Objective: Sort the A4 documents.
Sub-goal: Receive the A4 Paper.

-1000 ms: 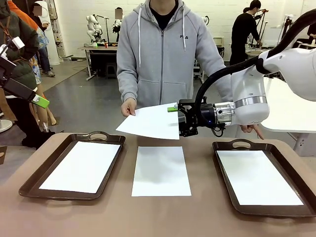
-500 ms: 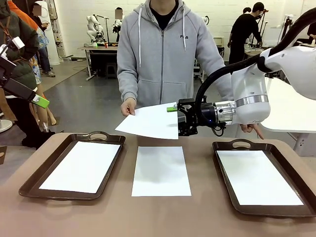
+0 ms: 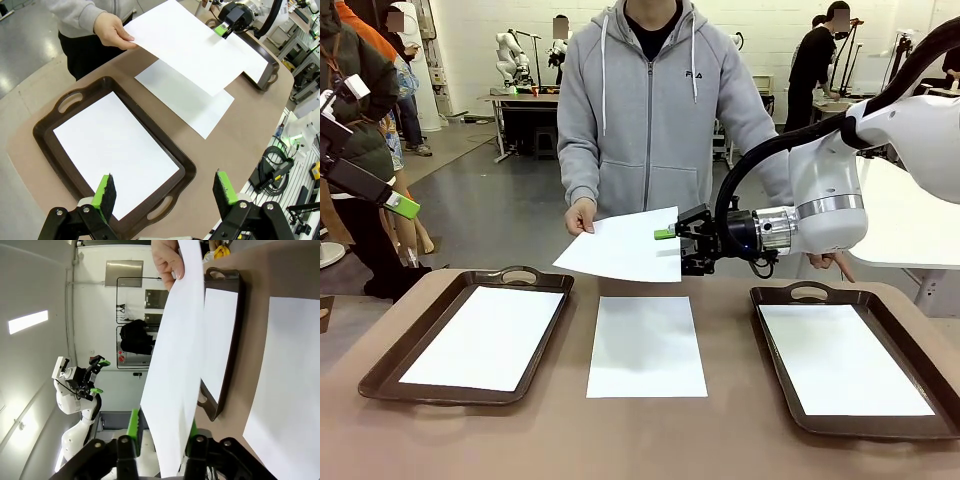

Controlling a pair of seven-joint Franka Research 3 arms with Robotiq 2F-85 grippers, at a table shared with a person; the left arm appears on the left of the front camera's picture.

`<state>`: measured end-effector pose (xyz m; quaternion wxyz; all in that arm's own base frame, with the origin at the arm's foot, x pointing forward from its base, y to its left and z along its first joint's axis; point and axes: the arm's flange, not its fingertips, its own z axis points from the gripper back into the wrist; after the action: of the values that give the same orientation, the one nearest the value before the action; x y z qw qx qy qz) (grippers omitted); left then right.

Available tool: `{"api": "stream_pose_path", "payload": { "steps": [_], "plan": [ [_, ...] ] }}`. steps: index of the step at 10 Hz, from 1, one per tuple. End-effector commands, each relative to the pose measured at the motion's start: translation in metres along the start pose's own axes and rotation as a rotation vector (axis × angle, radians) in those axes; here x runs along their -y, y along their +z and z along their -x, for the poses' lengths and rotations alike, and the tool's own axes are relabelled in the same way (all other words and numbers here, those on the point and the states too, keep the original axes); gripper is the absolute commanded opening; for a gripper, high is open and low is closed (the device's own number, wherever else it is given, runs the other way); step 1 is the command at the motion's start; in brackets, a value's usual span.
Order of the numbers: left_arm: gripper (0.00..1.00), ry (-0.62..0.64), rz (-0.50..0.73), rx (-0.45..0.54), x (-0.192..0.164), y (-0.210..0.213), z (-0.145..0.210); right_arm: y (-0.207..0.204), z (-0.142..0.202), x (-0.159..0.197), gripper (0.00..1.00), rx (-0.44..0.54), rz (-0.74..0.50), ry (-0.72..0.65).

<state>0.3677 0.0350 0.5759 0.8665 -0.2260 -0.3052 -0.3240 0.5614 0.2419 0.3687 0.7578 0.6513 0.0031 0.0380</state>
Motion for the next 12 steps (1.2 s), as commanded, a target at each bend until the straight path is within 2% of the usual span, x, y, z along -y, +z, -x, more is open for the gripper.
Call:
{"api": "stream_pose_path", "payload": {
  "steps": [1,4,11,12],
  "plan": [
    [1.00,0.001,-0.005,-0.002,0.0007,-0.0001,-0.0001,0.0016,0.0050,0.0016,0.28,-0.013,0.007,-0.010],
    [1.00,0.001,-0.005,-0.002,0.0007,-0.0001,-0.0001,0.0012,0.0045,0.0025,0.02,-0.016,0.003,-0.021],
    [1.00,0.001,-0.005,-0.002,0.0007,-0.0001,-0.0001,0.0015,0.0043,0.0056,0.00,-0.034,-0.004,-0.037],
    [1.00,0.001,-0.005,-0.002,0.0007,-0.0001,-0.0001,0.0006,0.0041,0.0041,0.00,-0.104,-0.039,-0.040]
  ]
}}
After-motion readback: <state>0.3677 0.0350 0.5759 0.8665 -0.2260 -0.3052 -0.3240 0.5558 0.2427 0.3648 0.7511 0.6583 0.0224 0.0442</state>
